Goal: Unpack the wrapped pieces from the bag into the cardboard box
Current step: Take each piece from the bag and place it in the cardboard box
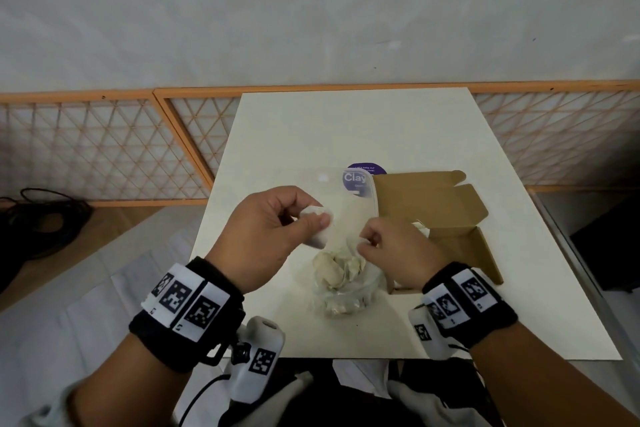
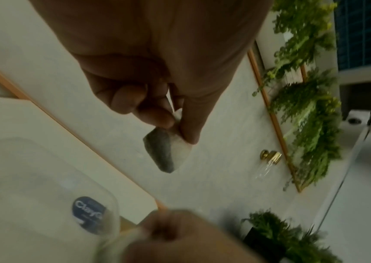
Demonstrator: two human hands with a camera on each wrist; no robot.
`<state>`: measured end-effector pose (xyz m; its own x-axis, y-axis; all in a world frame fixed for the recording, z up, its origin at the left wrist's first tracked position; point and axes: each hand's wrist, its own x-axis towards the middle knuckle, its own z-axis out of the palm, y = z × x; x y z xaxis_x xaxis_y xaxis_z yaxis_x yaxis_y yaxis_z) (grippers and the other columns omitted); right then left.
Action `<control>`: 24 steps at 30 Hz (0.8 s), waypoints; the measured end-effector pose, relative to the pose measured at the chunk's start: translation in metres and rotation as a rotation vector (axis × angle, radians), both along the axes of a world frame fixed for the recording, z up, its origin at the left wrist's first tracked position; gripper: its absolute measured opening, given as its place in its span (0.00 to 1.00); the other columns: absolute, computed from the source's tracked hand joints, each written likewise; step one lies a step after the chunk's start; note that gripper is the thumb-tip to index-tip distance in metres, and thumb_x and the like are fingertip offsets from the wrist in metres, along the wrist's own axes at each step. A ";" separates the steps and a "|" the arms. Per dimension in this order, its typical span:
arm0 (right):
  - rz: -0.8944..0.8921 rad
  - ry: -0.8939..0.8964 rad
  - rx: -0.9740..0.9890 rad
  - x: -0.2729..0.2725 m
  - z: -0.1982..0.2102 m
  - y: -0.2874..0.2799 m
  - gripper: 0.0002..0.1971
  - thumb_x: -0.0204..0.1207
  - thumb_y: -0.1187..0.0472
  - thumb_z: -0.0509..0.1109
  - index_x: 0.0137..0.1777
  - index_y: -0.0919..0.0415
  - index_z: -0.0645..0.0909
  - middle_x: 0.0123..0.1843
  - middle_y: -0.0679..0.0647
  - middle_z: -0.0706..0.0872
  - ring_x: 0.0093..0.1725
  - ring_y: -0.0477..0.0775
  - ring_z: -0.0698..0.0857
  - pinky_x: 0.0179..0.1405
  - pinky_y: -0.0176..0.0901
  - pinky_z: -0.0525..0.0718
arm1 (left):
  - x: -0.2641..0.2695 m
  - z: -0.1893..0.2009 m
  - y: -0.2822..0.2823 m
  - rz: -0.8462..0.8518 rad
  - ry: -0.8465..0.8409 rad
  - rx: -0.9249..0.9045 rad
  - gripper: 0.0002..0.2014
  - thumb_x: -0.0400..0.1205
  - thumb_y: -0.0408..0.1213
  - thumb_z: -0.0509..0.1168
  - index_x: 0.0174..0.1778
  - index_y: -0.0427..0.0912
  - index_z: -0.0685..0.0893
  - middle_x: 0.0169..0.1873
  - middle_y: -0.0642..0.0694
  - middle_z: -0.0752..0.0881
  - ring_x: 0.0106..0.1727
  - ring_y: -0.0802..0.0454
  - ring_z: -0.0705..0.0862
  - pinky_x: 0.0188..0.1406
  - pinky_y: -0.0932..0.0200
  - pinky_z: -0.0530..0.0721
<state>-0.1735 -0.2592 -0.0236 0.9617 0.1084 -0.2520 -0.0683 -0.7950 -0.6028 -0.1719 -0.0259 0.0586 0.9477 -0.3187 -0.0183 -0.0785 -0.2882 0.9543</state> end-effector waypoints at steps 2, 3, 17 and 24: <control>-0.019 -0.039 0.095 -0.004 0.018 -0.007 0.03 0.84 0.54 0.72 0.51 0.50 0.85 0.46 0.45 0.87 0.41 0.38 0.82 0.36 0.28 0.74 | 0.000 -0.008 0.001 0.003 0.018 0.060 0.08 0.81 0.43 0.78 0.43 0.44 0.90 0.37 0.45 0.95 0.44 0.28 0.91 0.54 0.29 0.88; -0.030 -0.063 0.151 -0.006 0.026 -0.011 0.01 0.84 0.54 0.73 0.51 0.49 0.86 0.46 0.44 0.88 0.40 0.36 0.82 0.38 0.27 0.75 | -0.001 -0.011 0.001 0.009 0.031 0.078 0.08 0.80 0.44 0.79 0.42 0.44 0.90 0.37 0.47 0.95 0.45 0.27 0.90 0.54 0.31 0.89; 0.082 -0.137 0.681 -0.022 0.090 -0.012 0.14 0.86 0.62 0.74 0.69 0.50 0.88 0.60 0.57 0.93 0.61 0.65 0.90 0.68 0.62 0.88 | -0.009 -0.005 -0.017 -0.228 0.154 -0.214 0.07 0.79 0.33 0.78 0.46 0.35 0.87 0.51 0.33 0.92 0.51 0.38 0.92 0.58 0.42 0.90; 0.010 -0.235 0.781 -0.025 0.092 -0.011 0.15 0.86 0.65 0.73 0.70 0.51 0.87 0.56 0.68 0.88 0.46 0.60 0.85 0.50 0.48 0.85 | -0.014 -0.002 -0.023 -0.192 0.111 -0.214 0.09 0.79 0.35 0.77 0.46 0.33 0.85 0.37 0.37 0.91 0.39 0.43 0.93 0.46 0.45 0.91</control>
<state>-0.1987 -0.2700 0.0686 0.9781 0.1779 0.1076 0.1333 -0.1398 -0.9812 -0.1860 -0.0488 0.0570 0.8655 -0.4999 -0.0316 -0.0038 -0.0697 0.9976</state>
